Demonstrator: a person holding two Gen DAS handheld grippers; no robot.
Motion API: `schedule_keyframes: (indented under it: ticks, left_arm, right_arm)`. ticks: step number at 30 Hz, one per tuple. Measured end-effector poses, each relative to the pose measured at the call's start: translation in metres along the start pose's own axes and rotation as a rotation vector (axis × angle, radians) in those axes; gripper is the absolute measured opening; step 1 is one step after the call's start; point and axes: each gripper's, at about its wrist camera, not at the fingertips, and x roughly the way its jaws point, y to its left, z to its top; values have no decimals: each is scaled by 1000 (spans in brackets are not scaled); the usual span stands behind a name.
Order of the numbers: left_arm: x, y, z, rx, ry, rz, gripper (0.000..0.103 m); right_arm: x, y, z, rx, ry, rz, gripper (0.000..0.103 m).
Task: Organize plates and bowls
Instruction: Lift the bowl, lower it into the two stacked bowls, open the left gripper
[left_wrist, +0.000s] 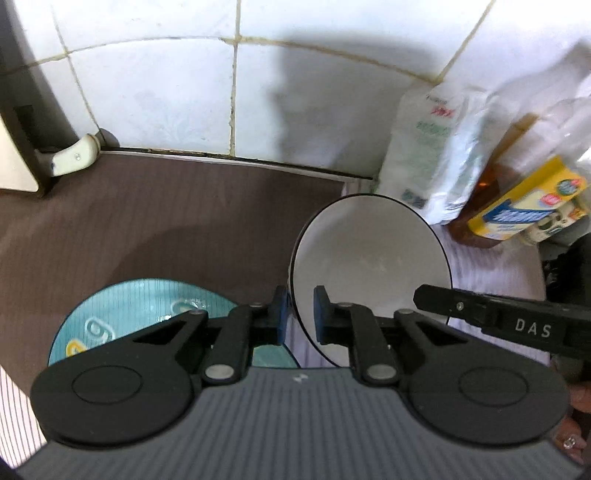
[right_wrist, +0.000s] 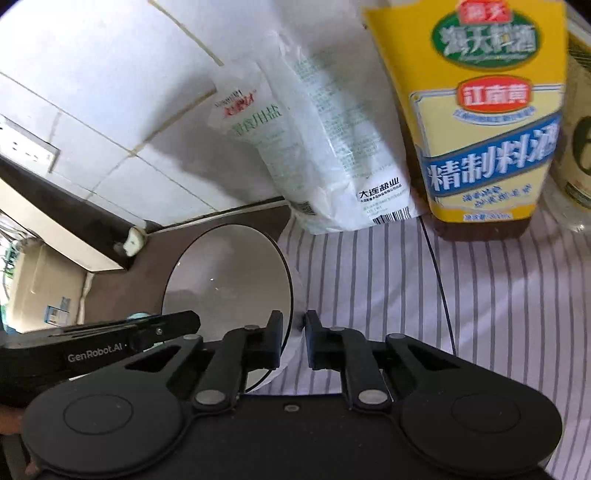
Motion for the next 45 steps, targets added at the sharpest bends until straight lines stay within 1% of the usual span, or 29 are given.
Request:
schedule_keyframes:
  ticks: [2, 4, 11, 14, 17, 19, 24, 30, 34, 38, 45]
  left_arm:
    - [-10, 2, -2, -20, 1, -37, 13]
    - [-24, -1, -5, -3, -8, -56, 13]
    - [-71, -17, -28, 85, -72, -61, 13]
    - [-90, -21, -40, 81, -72, -76, 13]
    - [-107, -21, -50, 58, -73, -100, 13]
    - [-120, -20, -57, 62, -78, -111, 13]
    - [-144, -20, -77, 62, -82, -107, 13]
    - [-152, -15, -102, 72, -61, -94, 13]
    - [-150, -22, -122, 137, -49, -43, 13]
    - [-140, -22, -138, 130, 8, -53, 13]
    - [-118, -17, -152, 138, 84, -38, 13]
  right_arm:
    - [-12, 4, -5, 10, -10, 3, 17]
    - [-26, 7, -12, 26, -14, 3, 17]
    - [-72, 23, -31, 73, -48, 31, 17]
    - [-93, 36, -40, 52, -71, 23, 17]
    - [-114, 47, -49, 40, -91, 20, 17]
    - [-124, 53, -57, 37, -95, 15, 17]
    - [-143, 66, -79, 17, -87, 4, 17]
    - [-150, 74, -106, 8, -73, -6, 17]
    - [-149, 79, -121, -11, -66, -27, 17]
    - [-146, 80, -133, -16, -58, -69, 17]
    - [-136, 82, -152, -76, -59, -122, 17]
